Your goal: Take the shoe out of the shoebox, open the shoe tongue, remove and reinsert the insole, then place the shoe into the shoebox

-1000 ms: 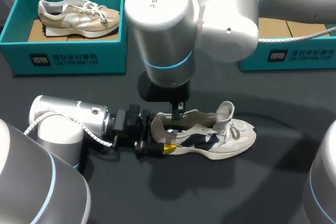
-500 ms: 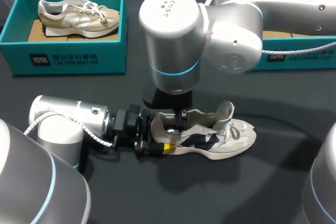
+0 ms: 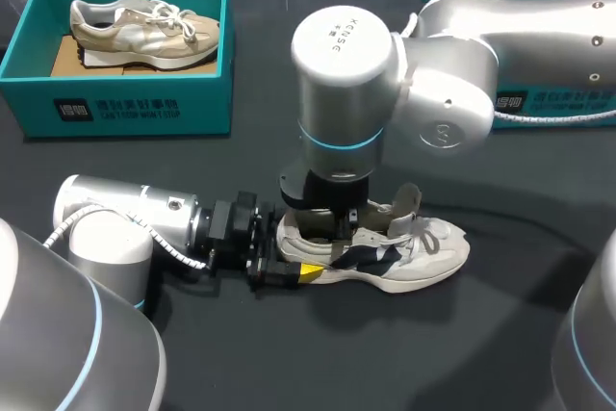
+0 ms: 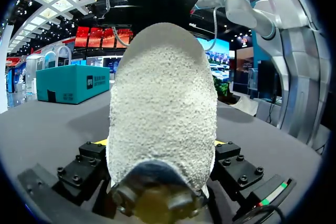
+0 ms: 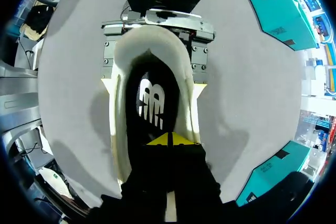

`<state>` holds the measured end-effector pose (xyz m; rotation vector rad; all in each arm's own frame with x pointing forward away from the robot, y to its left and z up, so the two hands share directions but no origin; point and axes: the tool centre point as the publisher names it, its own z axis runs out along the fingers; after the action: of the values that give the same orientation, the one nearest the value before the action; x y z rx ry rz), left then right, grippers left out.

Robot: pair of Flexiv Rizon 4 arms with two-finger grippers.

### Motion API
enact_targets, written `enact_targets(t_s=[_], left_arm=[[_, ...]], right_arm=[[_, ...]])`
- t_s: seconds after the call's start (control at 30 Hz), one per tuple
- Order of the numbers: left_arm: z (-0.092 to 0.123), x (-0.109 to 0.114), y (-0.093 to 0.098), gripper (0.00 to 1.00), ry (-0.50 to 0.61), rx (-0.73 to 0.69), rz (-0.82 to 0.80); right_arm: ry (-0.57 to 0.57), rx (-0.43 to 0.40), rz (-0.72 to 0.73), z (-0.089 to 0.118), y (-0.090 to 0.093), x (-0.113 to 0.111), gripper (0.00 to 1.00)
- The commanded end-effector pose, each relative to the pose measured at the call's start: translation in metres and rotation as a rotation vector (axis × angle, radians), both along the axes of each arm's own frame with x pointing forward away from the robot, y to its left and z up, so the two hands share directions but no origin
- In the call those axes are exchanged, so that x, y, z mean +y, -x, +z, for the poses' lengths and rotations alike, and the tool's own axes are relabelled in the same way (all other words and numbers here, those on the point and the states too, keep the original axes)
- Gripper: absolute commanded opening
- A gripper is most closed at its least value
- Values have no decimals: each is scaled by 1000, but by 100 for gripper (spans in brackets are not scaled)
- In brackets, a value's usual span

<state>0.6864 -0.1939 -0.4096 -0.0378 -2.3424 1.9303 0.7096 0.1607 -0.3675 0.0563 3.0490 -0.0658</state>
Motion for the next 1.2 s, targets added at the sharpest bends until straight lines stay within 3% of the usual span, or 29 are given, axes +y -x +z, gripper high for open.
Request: enact_targets(t_s=[0.03, 0.37, 0.47, 0.6, 0.67, 1.0, 1.2], left_arm=[[-2, 0, -1, 0, 0, 0, 1], [-2, 0, -1, 0, 0, 0, 1], [-2, 0, -1, 0, 0, 0, 1], [-2, 0, -1, 0, 0, 0, 1], [-2, 0, -1, 0, 0, 0, 1], [-2, 0, -1, 0, 0, 0, 1], [-2, 0, -1, 0, 0, 0, 1]], right_arm=[[-21, -12, -13, -7, 2, -14, 0], [-35, -4, -62, -13, 3, -36, 0], [-40, 5, -60, -15, 3, -37, 18], [-50, 21, -54, -19, 1, -37, 23], [-56, 27, -50, -21, 0, -36, 31], [-88, 118, -48, -38, -6, -26, 36], [-95, 179, -89, -50, 4, -25, 40]])
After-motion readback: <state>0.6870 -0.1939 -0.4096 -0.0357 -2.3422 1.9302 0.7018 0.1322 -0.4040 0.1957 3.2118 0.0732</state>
